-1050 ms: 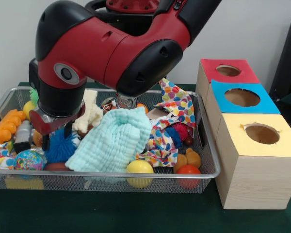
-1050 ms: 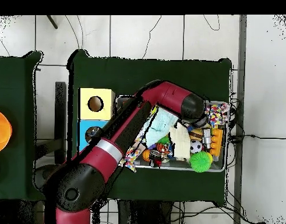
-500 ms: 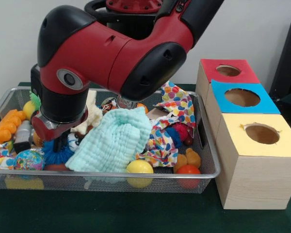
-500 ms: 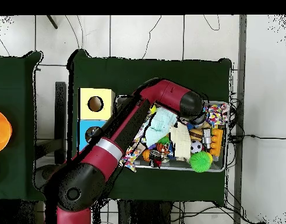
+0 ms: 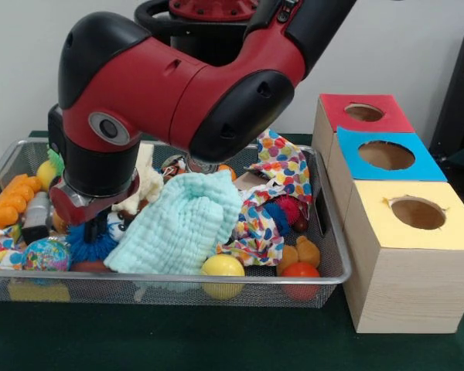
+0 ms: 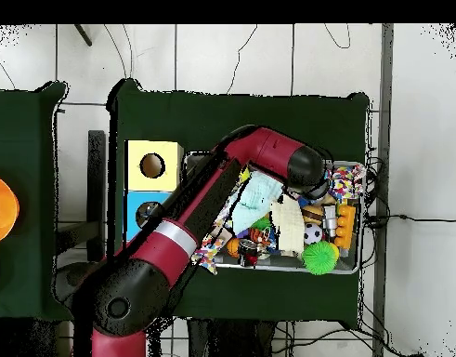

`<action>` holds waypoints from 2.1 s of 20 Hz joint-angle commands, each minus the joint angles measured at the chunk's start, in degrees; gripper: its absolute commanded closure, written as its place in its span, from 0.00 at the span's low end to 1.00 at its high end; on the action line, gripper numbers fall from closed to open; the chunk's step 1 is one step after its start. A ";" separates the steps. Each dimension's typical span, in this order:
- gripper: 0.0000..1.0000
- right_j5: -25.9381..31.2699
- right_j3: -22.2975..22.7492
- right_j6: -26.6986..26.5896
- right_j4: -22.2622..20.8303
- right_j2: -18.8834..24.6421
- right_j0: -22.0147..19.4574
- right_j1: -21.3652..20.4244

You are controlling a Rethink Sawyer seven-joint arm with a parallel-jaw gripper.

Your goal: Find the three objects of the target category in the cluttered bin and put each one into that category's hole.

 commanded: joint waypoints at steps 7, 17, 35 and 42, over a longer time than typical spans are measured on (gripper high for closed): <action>1.00 -5.06 12.01 10.47 4.21 -1.60 7.71 -12.40; 1.00 -5.78 15.57 16.02 3.27 -5.45 12.52 -12.13; 1.00 -8.71 17.21 19.86 2.15 -13.45 14.49 -11.33; 1.00 -7.03 15.60 19.90 5.83 -10.71 14.06 -11.69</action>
